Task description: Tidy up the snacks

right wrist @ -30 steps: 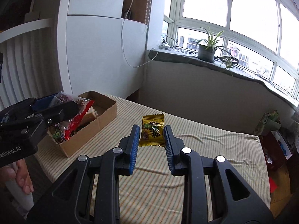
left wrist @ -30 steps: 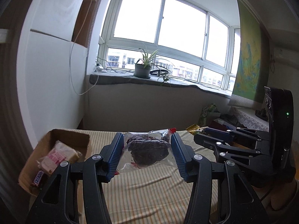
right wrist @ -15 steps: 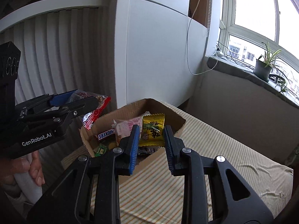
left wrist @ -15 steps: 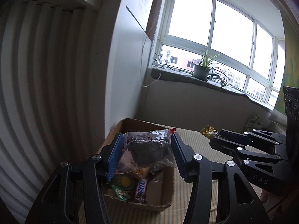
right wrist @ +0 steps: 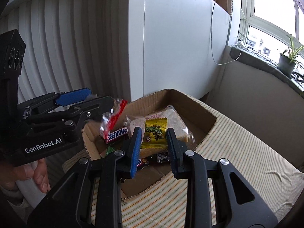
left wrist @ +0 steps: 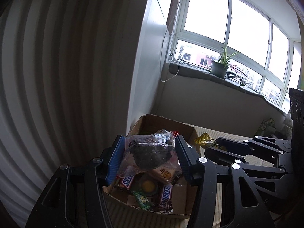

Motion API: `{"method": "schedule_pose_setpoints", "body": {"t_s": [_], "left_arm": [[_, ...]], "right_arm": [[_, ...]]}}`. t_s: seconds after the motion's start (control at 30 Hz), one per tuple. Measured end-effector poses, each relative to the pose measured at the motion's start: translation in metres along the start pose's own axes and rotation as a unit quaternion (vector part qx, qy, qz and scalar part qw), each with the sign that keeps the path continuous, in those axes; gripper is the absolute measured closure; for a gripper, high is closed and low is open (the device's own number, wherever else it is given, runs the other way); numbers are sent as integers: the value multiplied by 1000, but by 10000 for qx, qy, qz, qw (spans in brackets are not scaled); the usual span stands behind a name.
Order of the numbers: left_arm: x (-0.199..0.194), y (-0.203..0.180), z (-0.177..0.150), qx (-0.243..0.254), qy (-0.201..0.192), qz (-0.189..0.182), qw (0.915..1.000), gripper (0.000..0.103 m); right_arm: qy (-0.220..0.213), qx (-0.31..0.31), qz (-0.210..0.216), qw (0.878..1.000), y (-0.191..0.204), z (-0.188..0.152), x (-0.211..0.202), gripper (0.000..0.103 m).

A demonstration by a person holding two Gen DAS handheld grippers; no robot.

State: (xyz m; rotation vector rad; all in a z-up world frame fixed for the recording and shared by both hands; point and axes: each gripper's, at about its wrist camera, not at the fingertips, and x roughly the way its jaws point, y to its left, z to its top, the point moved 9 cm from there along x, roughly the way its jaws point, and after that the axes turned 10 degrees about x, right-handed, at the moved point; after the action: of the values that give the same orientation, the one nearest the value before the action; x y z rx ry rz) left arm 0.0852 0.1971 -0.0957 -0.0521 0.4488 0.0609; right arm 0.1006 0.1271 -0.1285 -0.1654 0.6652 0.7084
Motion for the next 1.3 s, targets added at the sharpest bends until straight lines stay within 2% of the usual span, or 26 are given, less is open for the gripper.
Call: {"method": "schedule_pose_setpoints", "body": {"t_s": [0.03,0.07,0.1,0.13,0.33,0.4,0.47,0.5,0.57,0.73,1.03,1.17,1.3], "left_arm": [[5,2,-3,-46,59,5,10000,44],[10,5,-5,-92,127,26,9999,40],[13,7,-7,-144,156,47,9998,32],[16,8,-7,-190,160,59,9997,30],[21,17,-4,-321,171,87,9993,30],[18,20,-4,-358,155,105,9992,30],[15,22,-4,-372,147,129,9991,30],[13,22,-4,-373,143,138,9991,30],[10,24,-6,-375,139,176,9990,30],[3,28,-7,-376,155,255,9988,30],[-3,-19,5,-5,86,144,9999,27],[-9,-60,11,278,59,-49,9996,27],[-14,-117,14,607,45,-386,9974,26]], "right_arm": [[101,6,17,9999,-1,-5,8,69],[145,20,-11,9999,-3,-9,14,57],[165,54,-36,9998,-5,-12,17,53],[179,102,-36,9998,-8,-14,19,51],[77,149,-145,9998,-18,-12,14,50],[39,128,-126,9998,-15,-11,12,46],[-31,99,-121,9999,-12,-10,11,34],[-83,82,-135,9998,-10,-9,9,31],[-183,55,-214,9996,-9,-7,6,17],[-398,17,-518,9979,-16,-6,-8,3],[-616,597,-970,9916,-69,-26,-59,0],[-789,940,-1219,9849,-108,-42,-96,0],[-1018,1327,-1564,9734,-153,-62,-142,0]]}}
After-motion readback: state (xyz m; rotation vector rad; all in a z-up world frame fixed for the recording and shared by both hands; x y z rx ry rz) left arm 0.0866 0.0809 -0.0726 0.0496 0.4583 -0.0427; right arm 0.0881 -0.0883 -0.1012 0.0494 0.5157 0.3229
